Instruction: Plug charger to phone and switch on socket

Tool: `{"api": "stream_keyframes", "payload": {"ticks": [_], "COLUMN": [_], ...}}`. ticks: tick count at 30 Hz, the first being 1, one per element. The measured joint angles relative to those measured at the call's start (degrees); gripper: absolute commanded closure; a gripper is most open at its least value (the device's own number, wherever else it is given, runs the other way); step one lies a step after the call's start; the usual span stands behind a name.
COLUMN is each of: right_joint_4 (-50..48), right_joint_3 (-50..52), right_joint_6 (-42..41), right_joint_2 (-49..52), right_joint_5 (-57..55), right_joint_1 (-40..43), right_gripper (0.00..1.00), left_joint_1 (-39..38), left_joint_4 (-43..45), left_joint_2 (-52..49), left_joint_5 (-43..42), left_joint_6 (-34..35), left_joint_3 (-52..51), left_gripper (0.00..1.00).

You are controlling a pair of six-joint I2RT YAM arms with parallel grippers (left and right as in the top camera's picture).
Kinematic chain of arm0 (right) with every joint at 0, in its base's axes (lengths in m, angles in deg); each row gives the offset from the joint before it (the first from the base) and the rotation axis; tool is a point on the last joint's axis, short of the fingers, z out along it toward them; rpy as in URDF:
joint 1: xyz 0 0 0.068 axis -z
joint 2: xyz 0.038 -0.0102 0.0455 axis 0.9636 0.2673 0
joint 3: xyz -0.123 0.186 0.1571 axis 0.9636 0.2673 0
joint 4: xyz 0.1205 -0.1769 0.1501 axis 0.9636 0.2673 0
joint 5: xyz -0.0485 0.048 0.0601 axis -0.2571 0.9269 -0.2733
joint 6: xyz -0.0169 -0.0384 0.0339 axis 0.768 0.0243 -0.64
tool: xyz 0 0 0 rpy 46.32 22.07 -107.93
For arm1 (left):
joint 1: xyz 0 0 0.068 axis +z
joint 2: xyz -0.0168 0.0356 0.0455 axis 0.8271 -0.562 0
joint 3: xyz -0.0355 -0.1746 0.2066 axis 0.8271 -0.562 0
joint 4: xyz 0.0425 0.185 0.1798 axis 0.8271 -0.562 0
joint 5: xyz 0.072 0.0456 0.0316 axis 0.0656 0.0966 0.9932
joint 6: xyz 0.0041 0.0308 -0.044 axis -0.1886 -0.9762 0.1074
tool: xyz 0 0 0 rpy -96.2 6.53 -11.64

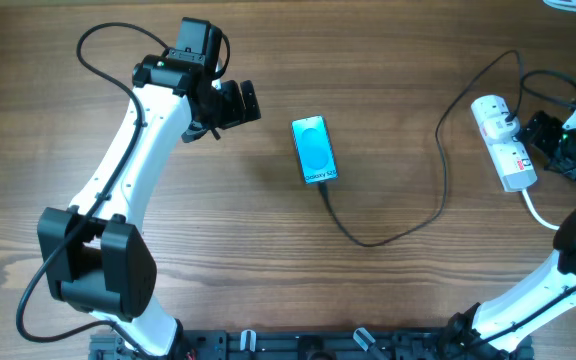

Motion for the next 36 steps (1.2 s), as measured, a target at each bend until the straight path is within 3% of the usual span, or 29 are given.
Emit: {"api": "stream_keyframes", "payload": {"ticks": [10, 16, 31, 36], "right_joint_4": [10.34, 14.08, 11.96, 11.39], "right_joint_3": [-4.13, -7.23, -7.21, -7.21], "right_joint_6": [-0.61, -1.33, -1.31, -0.76], "right_joint_2": [0.02, 0.02, 1.95, 1.95], "right_joint_5": [0.15, 0.48, -1.51, -3.65], "right_joint_1": [0.07, 0.07, -2.82, -3.30], "right_gripper": [0.32, 0.30, 0.25, 0.10], "left_joint_1": [0.00, 0.00, 0.00, 0.00], "left_joint_4": [0.00, 0.00, 0.00, 0.00], "left_joint_2": [0.00, 0.00, 0.00, 0.00], "left_joint_5": [0.00, 0.00, 0.00, 0.00], "left_joint_6": [0.00, 0.00, 0.00, 0.00], "left_joint_3": [0.00, 0.00, 0.00, 0.00], "left_gripper": [0.00, 0.00, 0.00, 0.00]}}
